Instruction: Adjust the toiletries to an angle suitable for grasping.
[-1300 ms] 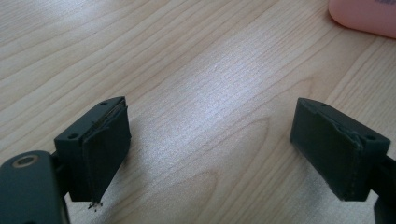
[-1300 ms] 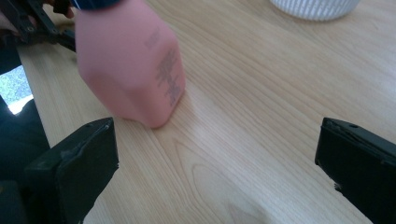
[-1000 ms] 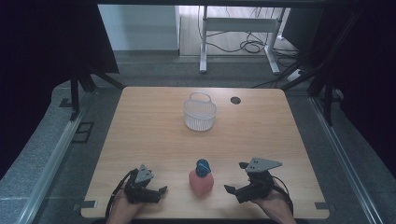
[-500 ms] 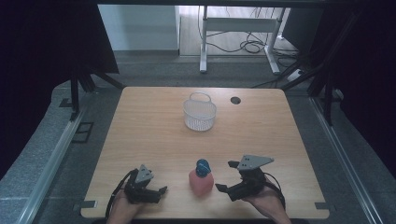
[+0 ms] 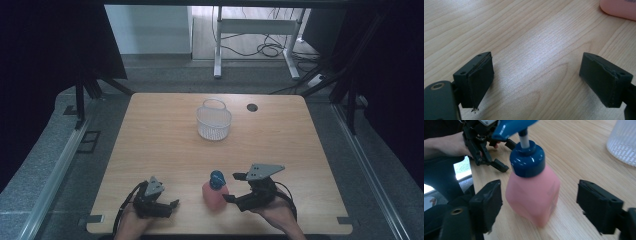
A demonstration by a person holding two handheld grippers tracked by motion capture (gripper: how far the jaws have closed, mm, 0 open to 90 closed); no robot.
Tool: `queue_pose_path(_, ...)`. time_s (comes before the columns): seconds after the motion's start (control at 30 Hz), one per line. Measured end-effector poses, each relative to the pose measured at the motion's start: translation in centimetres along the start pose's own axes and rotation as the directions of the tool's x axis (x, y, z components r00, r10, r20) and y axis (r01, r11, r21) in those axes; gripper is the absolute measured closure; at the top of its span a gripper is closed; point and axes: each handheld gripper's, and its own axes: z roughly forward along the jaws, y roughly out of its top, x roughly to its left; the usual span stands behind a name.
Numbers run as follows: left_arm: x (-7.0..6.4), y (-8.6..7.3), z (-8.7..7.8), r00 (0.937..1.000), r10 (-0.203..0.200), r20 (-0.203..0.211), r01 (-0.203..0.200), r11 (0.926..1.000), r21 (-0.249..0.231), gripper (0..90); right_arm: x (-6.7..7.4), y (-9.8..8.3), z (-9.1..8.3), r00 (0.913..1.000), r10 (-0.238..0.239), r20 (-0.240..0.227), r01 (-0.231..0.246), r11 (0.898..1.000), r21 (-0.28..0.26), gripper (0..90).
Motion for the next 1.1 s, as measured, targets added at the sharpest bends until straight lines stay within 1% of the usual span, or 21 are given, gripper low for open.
queue_pose_path(0.1,0.0,0.0,0.0,1.0,0.001,0.001,-0.001,1.0,0.001,12.0,0.2,0.4,0.5,0.9999,-0.005,-0.014,0.005,1.0,0.001,29.7)
queue_pose_path(0.2,0.0,0.0,0.0,1.0,0.001,0.0,-0.001,1.0,0.001,11.9,0.2,0.6,0.7,0.9998,-0.003,-0.02,0.003,1.0,-0.002,31.5)
queue_pose_path(0.23,0.0,0.0,0.0,1.0,0.001,0.0,-0.001,1.0,0.001,12.0,0.2,0.8,0.9,0.9996,-0.003,-0.028,0.002,1.0,-0.004,35.2)
queue_pose_path(0.3,0.0,0.0,0.0,1.0,0.001,0.0,-0.001,1.0,0.001,12.0,0.2,0.9,1.0,0.9995,-0.003,-0.032,0.002,1.0,-0.006,35.8)
queue_pose_path(0.4,0.0,0.0,0.0,1.0,0.001,0.001,-0.001,1.0,0.002,11.9,0.2,1.2,1.3,0.9992,0.002,-0.041,-0.002,1.0,-0.013,39.7)
queue_pose_path(0.6,0.0,0.0,0.0,1.0,0.001,0.001,-0.001,1.0,0.002,11.9,0.3,1.6,1.6,0.9987,-0.002,-0.05,0.001,1.0,-0.012,41.8)
queue_pose_path(0.8,0.0,0.0,0.0,1.0,0.0,0.001,0.0,1.0,0.0,12.0,0.4,2.1,2.3,0.9989,-0.019,-0.043,0.019,1.0,-0.007,44.7)
queue_pose_path(1.1,0.0,0.0,0.0,1.0,0.001,0.0,-0.001,1.0,0.001,12.0,0.4,2.3,2.8,0.999,-0.027,-0.034,0.027,1.0,-0.004,47.5)
